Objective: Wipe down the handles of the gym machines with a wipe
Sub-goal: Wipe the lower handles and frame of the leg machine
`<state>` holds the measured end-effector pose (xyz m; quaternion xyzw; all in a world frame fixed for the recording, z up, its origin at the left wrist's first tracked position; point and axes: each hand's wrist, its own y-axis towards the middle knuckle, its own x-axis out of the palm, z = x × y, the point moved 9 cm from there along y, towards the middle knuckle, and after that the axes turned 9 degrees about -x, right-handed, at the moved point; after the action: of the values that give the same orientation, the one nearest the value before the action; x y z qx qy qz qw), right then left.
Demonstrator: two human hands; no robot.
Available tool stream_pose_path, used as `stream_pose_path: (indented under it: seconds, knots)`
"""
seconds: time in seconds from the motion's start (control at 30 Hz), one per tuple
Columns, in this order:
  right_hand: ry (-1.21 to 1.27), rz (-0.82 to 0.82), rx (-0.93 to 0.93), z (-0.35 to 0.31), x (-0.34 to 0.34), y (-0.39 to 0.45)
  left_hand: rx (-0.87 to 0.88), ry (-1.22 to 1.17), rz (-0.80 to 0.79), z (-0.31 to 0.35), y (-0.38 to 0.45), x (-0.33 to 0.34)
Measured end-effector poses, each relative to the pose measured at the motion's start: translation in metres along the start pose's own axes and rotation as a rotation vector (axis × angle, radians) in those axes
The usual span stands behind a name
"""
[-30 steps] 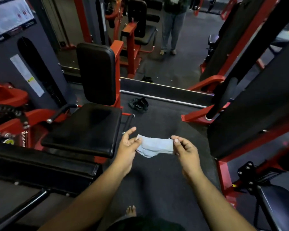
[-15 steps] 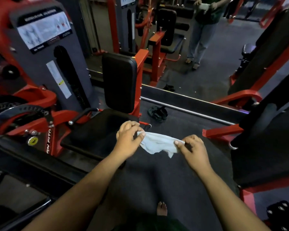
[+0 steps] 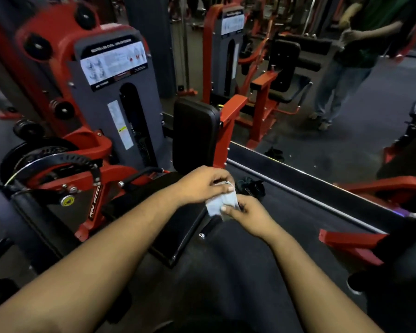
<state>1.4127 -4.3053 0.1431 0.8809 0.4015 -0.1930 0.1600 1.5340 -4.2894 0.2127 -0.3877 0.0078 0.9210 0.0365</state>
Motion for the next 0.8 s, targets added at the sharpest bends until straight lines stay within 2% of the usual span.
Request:
stream_pose_path:
  seconds: [0.07,0.13,0.17,0.23,0.27,0.33,0.43,0.53,0.67,0.73,0.8]
  knots:
    - [0.138,0.094,0.015,0.0,-0.008,0.008,-0.084,-0.252,0.178,-0.019,0.0,-0.018]
    - [0.356,0.16,0.079,0.007,-0.01,0.015,-0.312,-0.576,0.352,-0.057,-0.011,-0.015]
    - [0.479,0.167,0.139,0.015,-0.006,0.019,-0.46,-0.698,0.36,-0.079,-0.016,0.005]
    - [0.624,0.176,0.243,0.031,0.004,0.029,-0.661,-0.906,0.172,-0.106,-0.023,0.062]
    - [0.627,0.18,0.285,0.04,0.008,0.035,-0.694,-1.0,0.069,-0.109,-0.024,0.085]
    - [0.576,0.148,0.358,0.057,0.015,0.048,-0.663,-1.085,-0.008,-0.117,-0.015,0.101]
    - [0.561,0.093,0.375,0.068,0.02,0.07,-0.603,-1.068,0.053,-0.139,0.011,0.079]
    - [0.553,0.176,0.327,0.076,0.003,0.099,-0.488,-0.963,0.119,-0.159,0.049,0.042]
    - [0.292,0.264,0.208,0.09,-0.029,0.143,-0.335,-0.791,0.154,-0.184,0.097,0.001]
    - [0.227,0.281,0.188,0.102,-0.035,0.157,-0.352,-0.794,0.119,-0.196,0.113,-0.001]
    - [0.175,0.263,0.179,0.122,-0.032,0.169,-0.466,-0.876,0.07,-0.22,0.126,0.015]
